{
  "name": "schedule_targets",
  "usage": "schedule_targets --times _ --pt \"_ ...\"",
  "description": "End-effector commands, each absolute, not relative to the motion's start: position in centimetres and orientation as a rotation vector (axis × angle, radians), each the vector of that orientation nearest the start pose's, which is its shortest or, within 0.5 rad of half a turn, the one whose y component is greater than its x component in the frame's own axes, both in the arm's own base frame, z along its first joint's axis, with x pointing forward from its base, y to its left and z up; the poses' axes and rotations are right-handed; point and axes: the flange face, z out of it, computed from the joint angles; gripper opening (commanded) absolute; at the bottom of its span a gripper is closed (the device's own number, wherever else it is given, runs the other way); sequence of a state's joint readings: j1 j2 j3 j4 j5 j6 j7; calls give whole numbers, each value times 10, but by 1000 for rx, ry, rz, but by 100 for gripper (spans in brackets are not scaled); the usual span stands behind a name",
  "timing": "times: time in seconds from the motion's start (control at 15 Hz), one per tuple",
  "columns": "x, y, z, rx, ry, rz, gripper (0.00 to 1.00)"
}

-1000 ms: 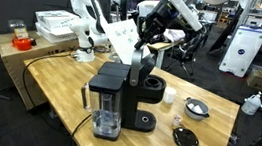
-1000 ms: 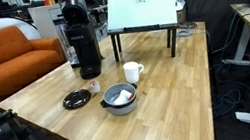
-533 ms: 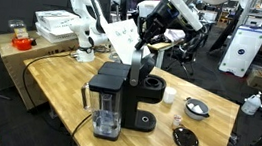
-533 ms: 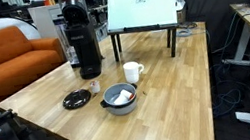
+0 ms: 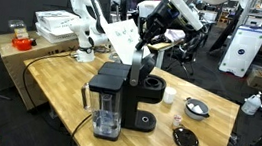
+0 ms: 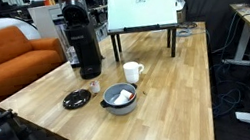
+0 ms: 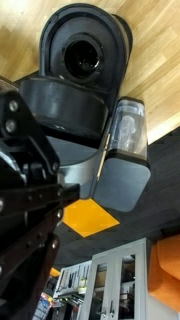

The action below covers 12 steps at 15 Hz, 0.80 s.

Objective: Close the top of the coffee machine.

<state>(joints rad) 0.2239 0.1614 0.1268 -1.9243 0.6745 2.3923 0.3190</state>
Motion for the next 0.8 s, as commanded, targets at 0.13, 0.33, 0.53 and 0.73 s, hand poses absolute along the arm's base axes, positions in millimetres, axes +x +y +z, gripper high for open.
schedule_targets --times 0.13,0.33,0.53,0.73 --pt "597 209 440 -2455 543 -135 0" --pt "608 210 435 -2426 560 -146 0" --pt "619 212 433 -2413 565 -145 0" --pt "627 213 431 -2409 568 -146 0"
